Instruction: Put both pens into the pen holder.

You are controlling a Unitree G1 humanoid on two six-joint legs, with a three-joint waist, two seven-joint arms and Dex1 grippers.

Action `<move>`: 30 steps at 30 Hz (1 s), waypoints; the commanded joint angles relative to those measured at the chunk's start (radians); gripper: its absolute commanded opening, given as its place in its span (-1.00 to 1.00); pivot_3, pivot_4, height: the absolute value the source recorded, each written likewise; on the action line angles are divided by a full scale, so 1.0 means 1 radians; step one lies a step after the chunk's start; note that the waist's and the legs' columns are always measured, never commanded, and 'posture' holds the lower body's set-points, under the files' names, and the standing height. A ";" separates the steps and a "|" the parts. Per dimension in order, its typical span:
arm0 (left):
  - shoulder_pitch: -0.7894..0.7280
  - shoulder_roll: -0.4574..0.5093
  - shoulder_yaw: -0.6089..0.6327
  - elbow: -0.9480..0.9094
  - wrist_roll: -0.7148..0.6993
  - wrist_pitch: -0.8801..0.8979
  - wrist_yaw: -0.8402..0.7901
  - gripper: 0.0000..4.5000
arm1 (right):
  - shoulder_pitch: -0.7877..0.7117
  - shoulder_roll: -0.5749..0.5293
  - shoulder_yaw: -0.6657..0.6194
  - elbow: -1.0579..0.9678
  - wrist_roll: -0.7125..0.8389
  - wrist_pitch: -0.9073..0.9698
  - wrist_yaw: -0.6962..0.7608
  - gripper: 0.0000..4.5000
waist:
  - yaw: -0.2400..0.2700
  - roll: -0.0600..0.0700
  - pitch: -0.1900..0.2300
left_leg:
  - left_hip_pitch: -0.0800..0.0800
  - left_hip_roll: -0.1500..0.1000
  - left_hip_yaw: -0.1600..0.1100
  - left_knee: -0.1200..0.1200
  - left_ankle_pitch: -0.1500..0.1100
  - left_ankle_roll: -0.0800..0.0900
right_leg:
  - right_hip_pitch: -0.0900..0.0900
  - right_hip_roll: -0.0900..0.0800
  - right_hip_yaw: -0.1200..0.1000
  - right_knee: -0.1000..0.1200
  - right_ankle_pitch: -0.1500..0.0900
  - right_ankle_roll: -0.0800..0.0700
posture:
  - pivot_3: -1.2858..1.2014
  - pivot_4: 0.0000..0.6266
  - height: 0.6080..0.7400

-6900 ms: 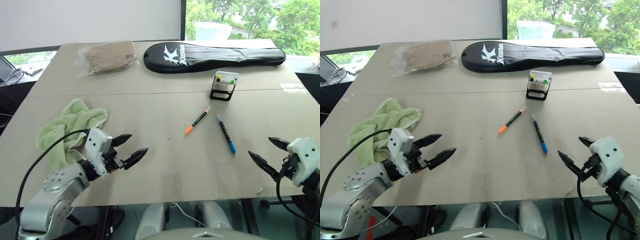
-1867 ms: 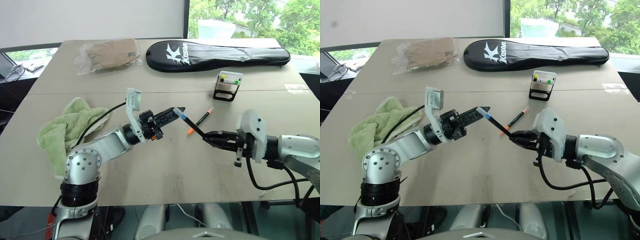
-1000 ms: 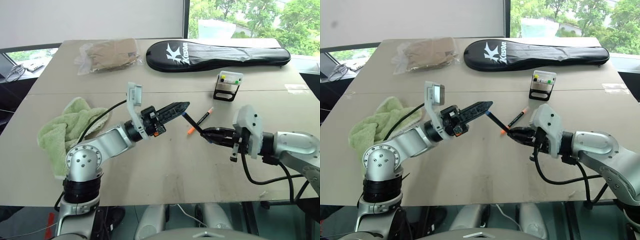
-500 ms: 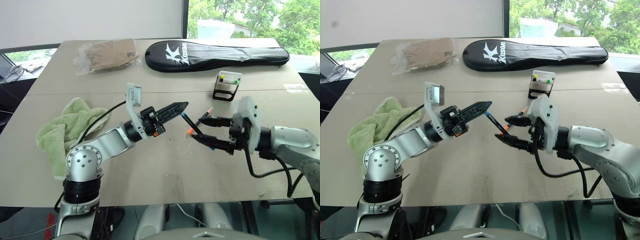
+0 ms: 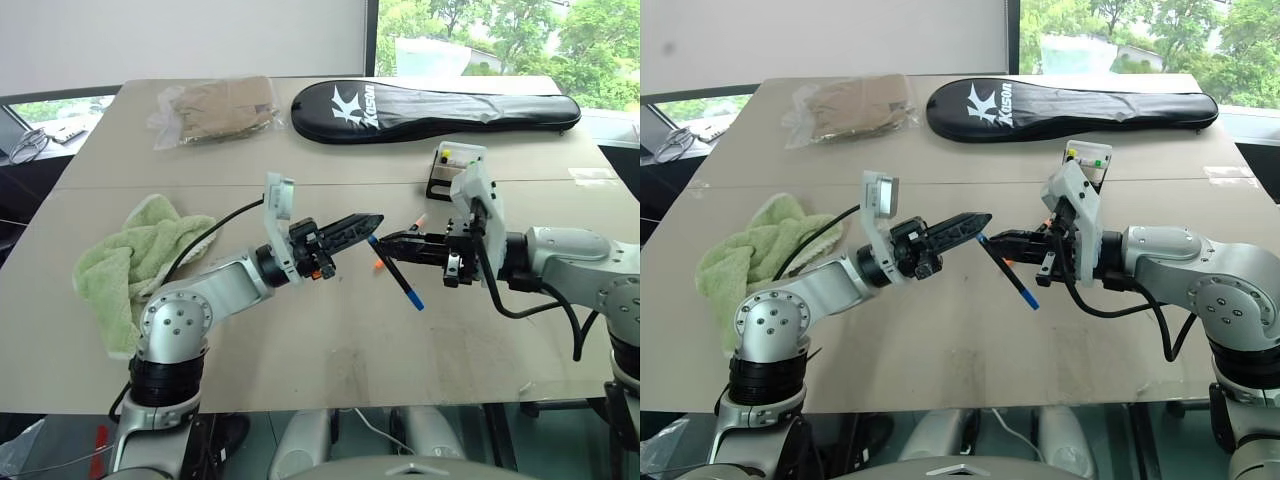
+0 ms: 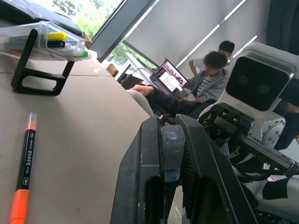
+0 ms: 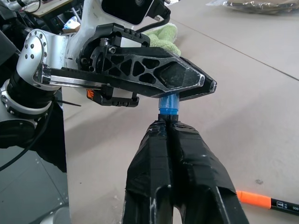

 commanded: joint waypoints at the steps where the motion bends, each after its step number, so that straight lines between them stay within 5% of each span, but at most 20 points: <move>1: -0.003 -0.014 -0.003 -0.047 0.008 -0.018 -0.035 -1.00 | -0.008 0.004 0.000 -0.023 0.032 0.011 -0.005 -0.99 | 0.000 0.000 0.000 | 0.000 0.000 0.000 0.000 0.000 0.000 | 0.000 0.000 0.000 0.000 0.000 0.000 | 0.03 -0.52 1.00; 5: -0.002 -0.020 -0.002 -0.049 0.028 -0.017 -0.044 -1.00 | -0.015 0.020 -0.018 -0.003 0.118 0.027 -0.014 -0.65 | 0.000 0.000 0.000 | 0.000 0.000 0.000 0.000 0.000 0.000 | 0.000 0.000 0.000 0.000 0.000 0.000 | 0.03 -0.52 1.00; 9: 0.000 -0.026 -0.004 -0.053 0.037 -0.014 -0.051 -1.00 | -0.032 0.028 0.000 0.011 0.095 0.037 -0.059 0.09 | 0.000 0.000 0.000 | 0.000 0.000 0.000 0.000 0.000 0.000 | 0.000 0.000 0.000 0.000 0.000 0.000 | 0.03 -0.52 1.00; 13: -0.002 -0.033 -0.006 -0.053 0.046 -0.013 -0.055 -1.00 | -0.061 0.053 0.010 0.036 0.103 0.047 -0.083 0.09 | -0.001 0.000 0.000 | 0.000 0.000 0.000 0.000 0.000 0.000 | 0.000 0.000 0.000 0.000 0.000 0.000 | 0.03 -0.52 1.00; 20: -0.007 -0.046 -0.010 -0.057 0.079 -0.024 -0.072 -1.00 | -0.077 0.068 0.028 0.046 0.102 0.066 -0.092 -0.96 | -0.001 0.000 0.000 | 0.000 0.000 0.000 0.000 0.000 0.000 | 0.000 0.000 0.000 0.000 0.000 0.000 | 0.03 -0.52 1.00; 23: -0.005 -0.052 -0.005 -0.058 0.093 -0.032 -0.079 -1.00 | -0.073 0.059 0.036 0.038 0.086 0.067 -0.083 -0.96 | -0.001 0.000 0.000 | 0.000 0.000 0.000 0.000 0.000 0.000 | 0.000 0.000 0.000 0.000 0.000 0.000 | 0.03 -0.52 1.00; 25: -0.008 -0.071 0.024 -0.051 0.069 -0.048 -0.064 -0.56 | -0.066 0.051 0.036 0.033 0.069 0.059 -0.075 -0.96 | -0.001 0.000 0.000 | 0.000 0.000 0.000 0.000 0.000 0.000 | 0.000 0.000 0.000 0.000 0.000 0.000 | 0.03 -0.52 1.00; 28: -0.004 -0.038 0.046 -0.061 0.080 -0.045 -0.086 -0.16 | -0.047 0.022 0.038 0.012 0.005 0.024 -0.043 -0.96 | 0.000 0.000 0.000 | 0.000 0.000 0.000 0.000 0.000 0.000 | 0.000 0.000 0.000 0.000 0.000 0.000 | 0.03 -0.52 1.00; 30: 0.007 -0.001 0.065 -0.055 0.138 -0.065 -0.089 0.18 | -0.024 -0.003 0.046 0.034 -0.150 -0.063 -0.057 -0.96 | -0.001 0.000 0.000 | 0.000 0.000 -0.001 0.000 0.000 0.000 | 0.000 0.000 -0.001 0.000 0.000 0.000 | 0.03 -0.52 1.00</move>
